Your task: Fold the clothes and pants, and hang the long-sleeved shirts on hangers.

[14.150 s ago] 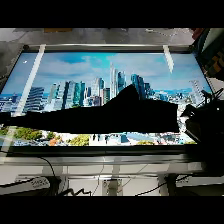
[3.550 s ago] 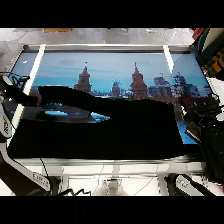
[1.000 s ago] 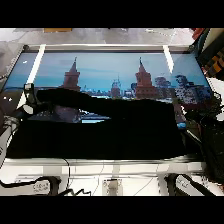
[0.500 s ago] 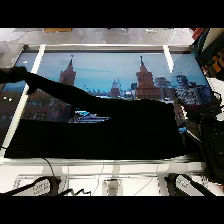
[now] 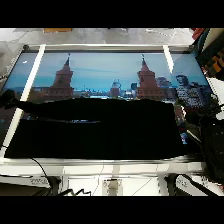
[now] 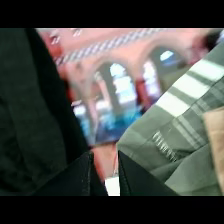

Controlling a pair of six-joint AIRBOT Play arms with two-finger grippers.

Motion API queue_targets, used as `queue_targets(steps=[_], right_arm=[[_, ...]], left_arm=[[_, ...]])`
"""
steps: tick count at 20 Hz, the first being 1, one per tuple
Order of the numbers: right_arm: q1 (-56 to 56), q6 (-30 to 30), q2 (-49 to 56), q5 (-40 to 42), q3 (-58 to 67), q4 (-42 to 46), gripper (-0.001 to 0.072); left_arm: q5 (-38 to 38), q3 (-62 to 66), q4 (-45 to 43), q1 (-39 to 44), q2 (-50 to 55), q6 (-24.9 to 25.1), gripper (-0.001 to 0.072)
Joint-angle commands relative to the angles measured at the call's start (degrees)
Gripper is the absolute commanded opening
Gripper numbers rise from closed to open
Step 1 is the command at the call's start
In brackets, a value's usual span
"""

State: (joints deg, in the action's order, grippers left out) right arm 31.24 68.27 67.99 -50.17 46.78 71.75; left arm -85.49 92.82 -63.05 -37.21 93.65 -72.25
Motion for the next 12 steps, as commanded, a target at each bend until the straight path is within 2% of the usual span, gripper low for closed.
queue_targets(steps=[1, 3, 4, 5, 6, 7, 9, 12], right_arm=[[1.7, -3.3, 5.9, -11.9, 4.5, -2.9, 0.0143], [3.8, -8.9, 11.9, -24.2, 8.8, -10.3, 0.0086], [4.8, -11.4, 14.9, -30.1, 10.6, -13.9, 0.0087], [5.6, -12.5, 17.5, -32.7, 11.9, -16.1, 0.0169], [5.7, -12.5, 19.3, -31.8, 12.6, -16.5, 0.0437], [5.7, -12.5, 20.1, -29.0, 12.7, -16.3, 0.0606], [5.7, -11.9, 20.5, -21.9, 12.7, -15.4, 0.0613], [5.7, -10.6, 21.1, -16.0, 12.7, -15.3, 0.0610]], left_arm=[[-1.9, 0.3, 3.6, -0.7, 5.1, 2.1, 0.0008], [-0.8, 0.3, 3.6, 0.1, 5.2, 2.3, 0.0008], [-0.9, 0.3, 3.6, 0.4, 5.2, 2.3, 0.0008], [-0.9, 0.3, 3.6, 0.6, 5.2, 2.6, 0.0008], [-0.9, 0.3, 3.6, 0.8, 5.2, 2.6, 0.0009], [-0.9, 0.3, 3.6, 0.9, 5.2, 2.6, 0.0009], [-0.9, 0.3, 3.6, 1.1, 5.2, 2.6, 0.0008], [-0.8, 0.3, 3.5, 1.2, 5.2, 2.6, 0.0008]])
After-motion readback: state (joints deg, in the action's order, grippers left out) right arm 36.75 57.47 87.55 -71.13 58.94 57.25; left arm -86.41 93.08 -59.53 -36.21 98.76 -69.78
